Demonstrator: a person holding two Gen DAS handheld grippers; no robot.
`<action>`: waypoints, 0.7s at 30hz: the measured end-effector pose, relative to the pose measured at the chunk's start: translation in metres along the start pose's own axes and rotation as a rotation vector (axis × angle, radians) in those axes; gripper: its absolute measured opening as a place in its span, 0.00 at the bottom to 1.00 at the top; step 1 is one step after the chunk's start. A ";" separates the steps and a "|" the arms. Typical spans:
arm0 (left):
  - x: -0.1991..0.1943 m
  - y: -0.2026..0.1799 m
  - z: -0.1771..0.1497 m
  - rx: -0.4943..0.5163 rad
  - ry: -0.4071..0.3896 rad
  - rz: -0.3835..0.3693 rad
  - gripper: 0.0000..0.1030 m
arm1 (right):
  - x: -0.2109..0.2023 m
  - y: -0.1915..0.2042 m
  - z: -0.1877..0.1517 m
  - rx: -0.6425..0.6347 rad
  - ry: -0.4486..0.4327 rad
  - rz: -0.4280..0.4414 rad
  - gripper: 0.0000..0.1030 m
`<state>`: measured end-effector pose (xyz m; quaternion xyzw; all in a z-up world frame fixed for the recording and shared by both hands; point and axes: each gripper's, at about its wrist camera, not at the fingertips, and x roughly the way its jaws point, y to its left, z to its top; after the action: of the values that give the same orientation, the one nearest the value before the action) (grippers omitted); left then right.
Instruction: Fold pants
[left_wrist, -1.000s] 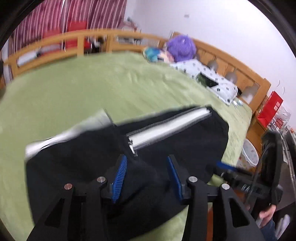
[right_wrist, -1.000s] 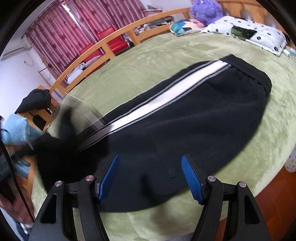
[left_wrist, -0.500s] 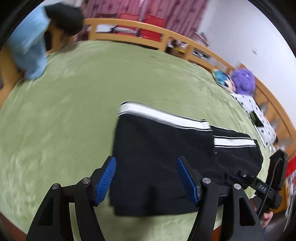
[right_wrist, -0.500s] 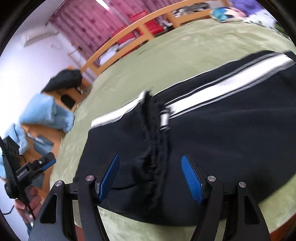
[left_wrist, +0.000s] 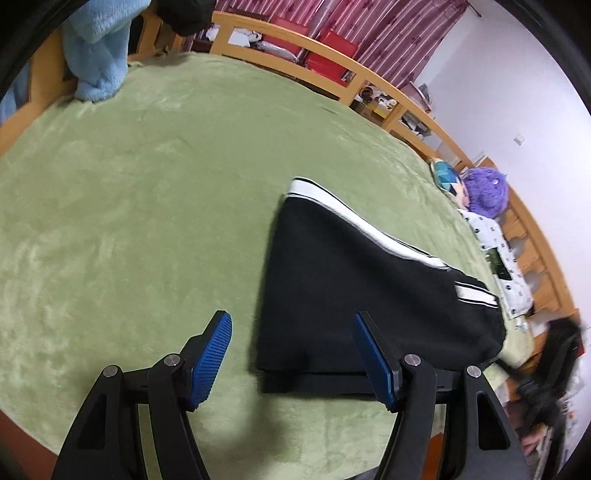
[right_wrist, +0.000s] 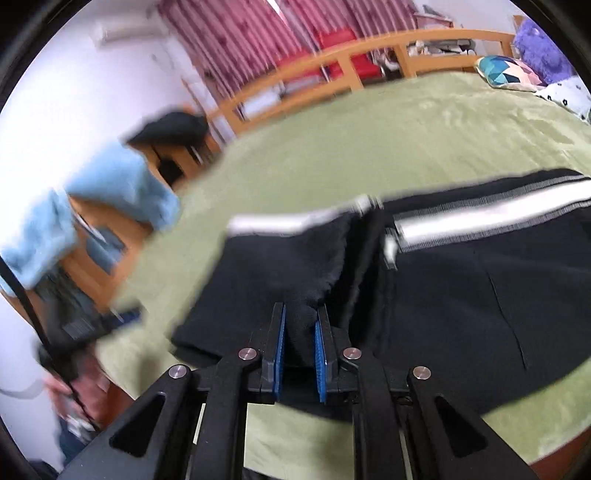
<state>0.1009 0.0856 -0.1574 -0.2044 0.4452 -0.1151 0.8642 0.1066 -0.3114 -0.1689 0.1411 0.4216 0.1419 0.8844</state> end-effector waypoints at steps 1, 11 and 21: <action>0.005 0.000 0.000 -0.002 0.011 -0.010 0.64 | 0.015 -0.003 -0.007 -0.002 0.048 -0.029 0.17; 0.076 -0.003 -0.027 0.036 0.196 0.082 0.65 | 0.005 -0.023 0.014 0.016 -0.033 -0.002 0.73; 0.055 -0.006 -0.028 0.059 0.184 0.015 0.66 | 0.110 -0.072 0.064 0.213 0.142 0.024 0.69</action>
<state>0.1094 0.0524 -0.2089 -0.1640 0.5206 -0.1399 0.8261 0.2331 -0.3449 -0.2340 0.2291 0.4940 0.1165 0.8306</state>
